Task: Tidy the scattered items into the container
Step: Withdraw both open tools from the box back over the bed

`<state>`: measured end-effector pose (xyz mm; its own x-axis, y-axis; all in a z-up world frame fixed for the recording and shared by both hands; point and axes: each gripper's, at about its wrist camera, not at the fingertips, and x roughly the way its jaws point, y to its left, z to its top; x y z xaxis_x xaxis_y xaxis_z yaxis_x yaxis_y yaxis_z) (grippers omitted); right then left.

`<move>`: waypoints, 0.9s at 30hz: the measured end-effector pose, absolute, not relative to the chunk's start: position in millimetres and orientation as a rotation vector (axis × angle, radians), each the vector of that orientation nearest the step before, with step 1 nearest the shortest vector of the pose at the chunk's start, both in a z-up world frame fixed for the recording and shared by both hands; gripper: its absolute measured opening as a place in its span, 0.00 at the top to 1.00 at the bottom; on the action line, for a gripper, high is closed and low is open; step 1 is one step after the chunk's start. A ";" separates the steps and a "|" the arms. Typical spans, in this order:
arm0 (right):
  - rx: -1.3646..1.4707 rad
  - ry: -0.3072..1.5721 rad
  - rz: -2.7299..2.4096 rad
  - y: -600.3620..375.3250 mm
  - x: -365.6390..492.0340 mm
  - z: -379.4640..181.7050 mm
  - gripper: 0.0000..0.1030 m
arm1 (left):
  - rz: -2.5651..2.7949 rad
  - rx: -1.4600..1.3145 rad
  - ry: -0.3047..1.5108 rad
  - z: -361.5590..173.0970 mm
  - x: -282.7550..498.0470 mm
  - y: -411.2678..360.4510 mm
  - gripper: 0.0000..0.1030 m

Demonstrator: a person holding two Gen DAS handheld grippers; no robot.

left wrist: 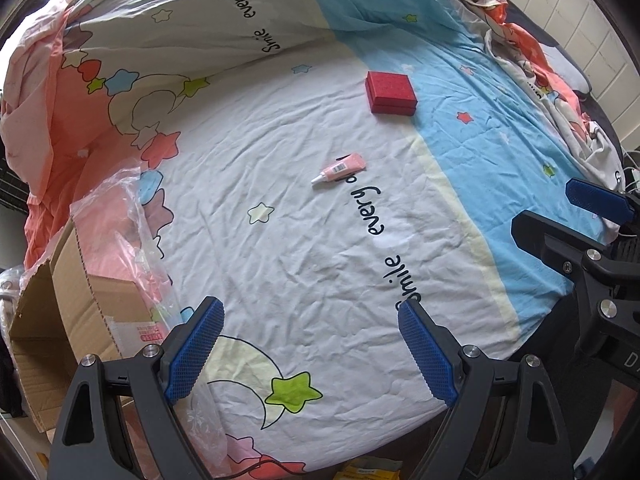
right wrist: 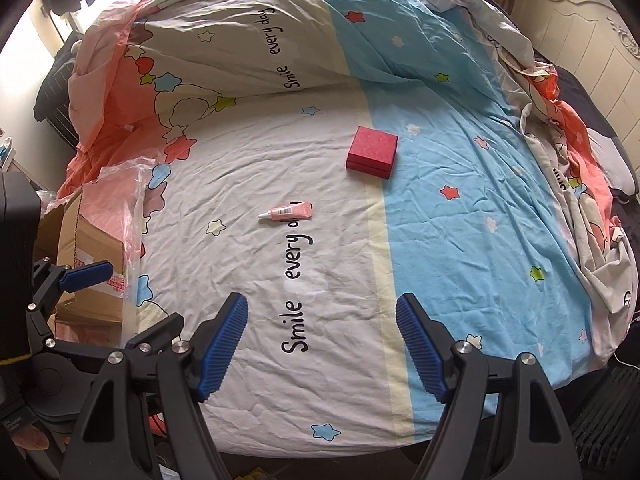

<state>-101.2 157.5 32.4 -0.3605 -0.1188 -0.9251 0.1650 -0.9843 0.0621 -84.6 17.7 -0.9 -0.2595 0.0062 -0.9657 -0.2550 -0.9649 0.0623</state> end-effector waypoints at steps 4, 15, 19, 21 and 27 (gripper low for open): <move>1.688 0.042 -2.471 171.6 -109.1 26.7 0.29 | 2.321 -1.787 0.337 -9.3 -89.2 34.4 0.11; 1.742 -0.029 -2.481 197.1 -132.6 6.6 0.28 | 2.249 -1.805 0.381 -40.0 -108.6 60.4 0.11; 1.760 -0.047 -2.479 201.2 -140.5 -0.4 0.24 | 2.234 -1.811 0.380 -49.2 -116.6 66.6 0.11; 1.761 -0.046 -2.479 202.1 -144.2 -2.4 0.23 | 2.228 -1.815 0.378 -53.2 -119.7 67.4 0.11; 1.778 -0.043 -2.480 205.1 -156.5 -11.4 0.22 | 2.211 -1.823 0.360 -63.3 -129.0 67.7 0.11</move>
<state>-156.5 205.1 -11.4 -0.3184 -0.0888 -0.9438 0.0560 -0.9956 0.0748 -129.0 67.7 -63.3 -0.1841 0.0373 -0.9822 -0.3469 -0.9374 0.0294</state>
